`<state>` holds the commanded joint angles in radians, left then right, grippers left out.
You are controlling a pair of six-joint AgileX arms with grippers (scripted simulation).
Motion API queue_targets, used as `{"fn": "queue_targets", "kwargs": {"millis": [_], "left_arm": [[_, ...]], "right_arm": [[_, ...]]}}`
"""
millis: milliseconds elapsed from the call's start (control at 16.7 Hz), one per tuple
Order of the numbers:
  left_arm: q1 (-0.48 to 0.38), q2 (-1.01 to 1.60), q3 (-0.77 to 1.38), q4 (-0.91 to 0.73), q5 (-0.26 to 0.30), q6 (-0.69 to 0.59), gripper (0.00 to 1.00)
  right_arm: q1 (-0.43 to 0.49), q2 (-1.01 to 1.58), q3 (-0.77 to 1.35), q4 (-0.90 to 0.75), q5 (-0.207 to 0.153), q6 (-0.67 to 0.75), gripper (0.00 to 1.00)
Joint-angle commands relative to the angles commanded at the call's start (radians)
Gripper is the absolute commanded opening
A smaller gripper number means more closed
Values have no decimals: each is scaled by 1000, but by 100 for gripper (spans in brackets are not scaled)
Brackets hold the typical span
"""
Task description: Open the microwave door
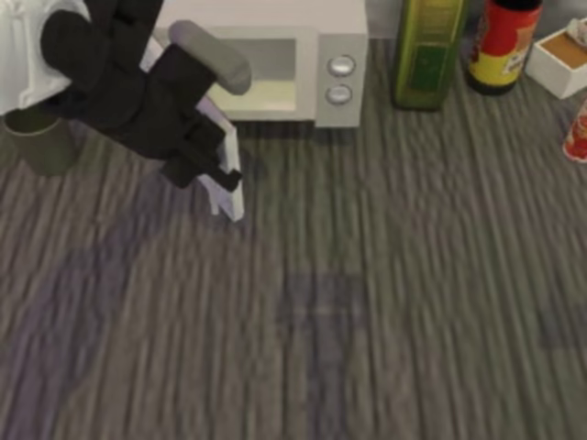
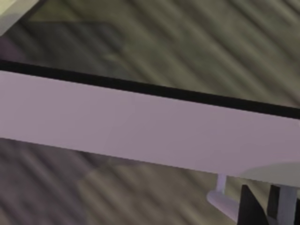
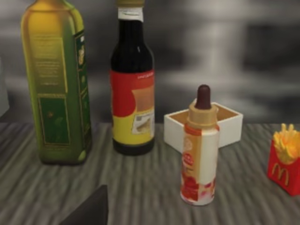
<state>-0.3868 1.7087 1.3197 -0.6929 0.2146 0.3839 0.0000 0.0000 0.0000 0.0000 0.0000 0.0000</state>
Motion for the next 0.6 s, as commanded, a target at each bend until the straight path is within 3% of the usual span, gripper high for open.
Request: {"fn": "queue_targets", "kwargs": {"millis": [600], "left_arm": [[18,-8,-5,-13,30,55,0]], "right_arm": [[0,0,0,0,0,0,100]]}}
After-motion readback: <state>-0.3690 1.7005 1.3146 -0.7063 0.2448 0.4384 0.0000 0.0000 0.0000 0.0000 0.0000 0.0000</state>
